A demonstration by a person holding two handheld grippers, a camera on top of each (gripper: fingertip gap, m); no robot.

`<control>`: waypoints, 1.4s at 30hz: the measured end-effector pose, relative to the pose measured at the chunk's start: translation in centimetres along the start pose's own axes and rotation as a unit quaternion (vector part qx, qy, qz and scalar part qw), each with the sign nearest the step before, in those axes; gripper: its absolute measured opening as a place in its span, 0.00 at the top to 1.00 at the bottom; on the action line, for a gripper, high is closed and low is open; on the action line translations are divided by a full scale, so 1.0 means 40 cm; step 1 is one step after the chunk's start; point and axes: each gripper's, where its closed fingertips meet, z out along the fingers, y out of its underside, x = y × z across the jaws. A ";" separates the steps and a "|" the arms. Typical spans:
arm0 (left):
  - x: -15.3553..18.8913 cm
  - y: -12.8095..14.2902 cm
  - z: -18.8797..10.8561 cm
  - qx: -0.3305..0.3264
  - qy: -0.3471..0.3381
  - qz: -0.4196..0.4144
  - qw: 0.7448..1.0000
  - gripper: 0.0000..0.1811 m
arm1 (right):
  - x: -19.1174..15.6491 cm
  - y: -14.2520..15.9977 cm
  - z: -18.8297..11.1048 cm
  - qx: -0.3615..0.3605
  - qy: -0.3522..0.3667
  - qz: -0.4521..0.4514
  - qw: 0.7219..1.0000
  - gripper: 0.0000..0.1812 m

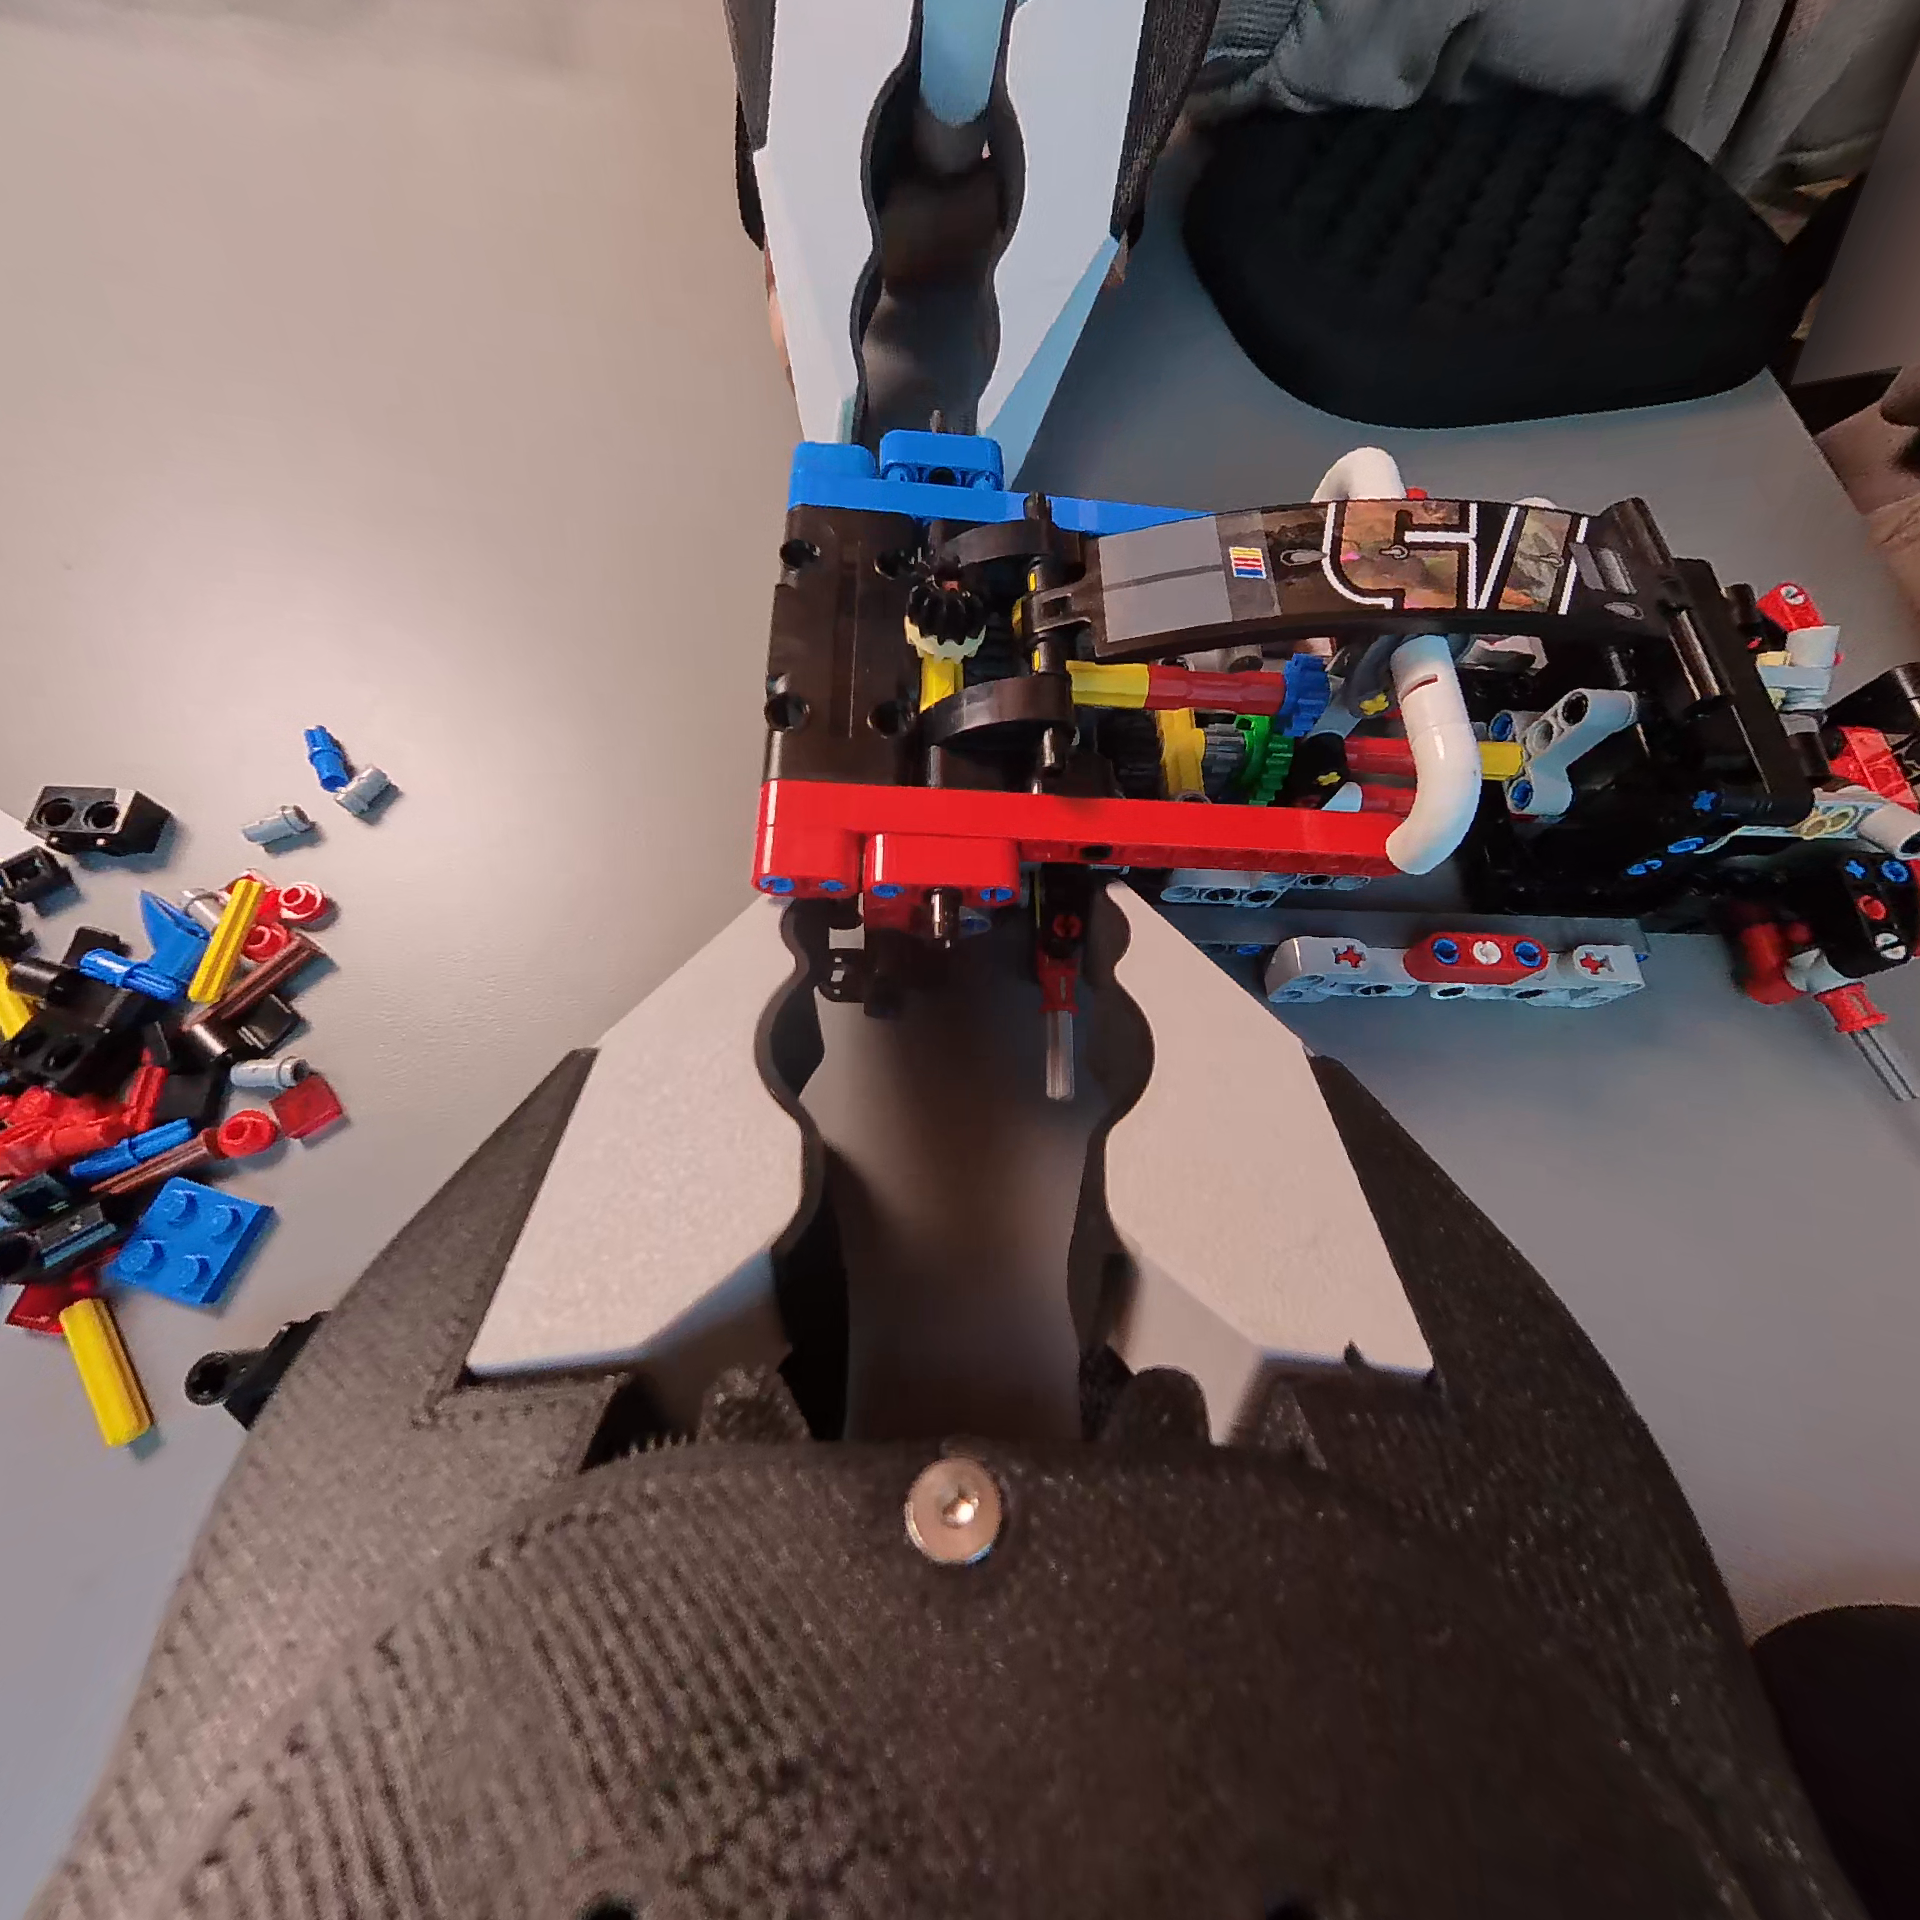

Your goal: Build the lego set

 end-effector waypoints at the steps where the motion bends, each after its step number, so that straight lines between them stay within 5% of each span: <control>1: 0.000 0.000 0.000 0.000 0.000 0.001 1.000 0.74 | 0.002 -0.004 0.005 0.001 0.002 -0.002 1.000 0.89; 34: -0.023 0.004 -0.008 0.000 -0.014 0.000 1.000 0.74 | 0.043 -0.004 0.012 -0.001 0.022 0.034 0.999 0.90; 42: -0.024 0.004 -0.009 0.001 -0.018 0.000 1.000 0.74 | 0.028 -0.005 0.016 -0.009 0.010 0.019 1.000 0.99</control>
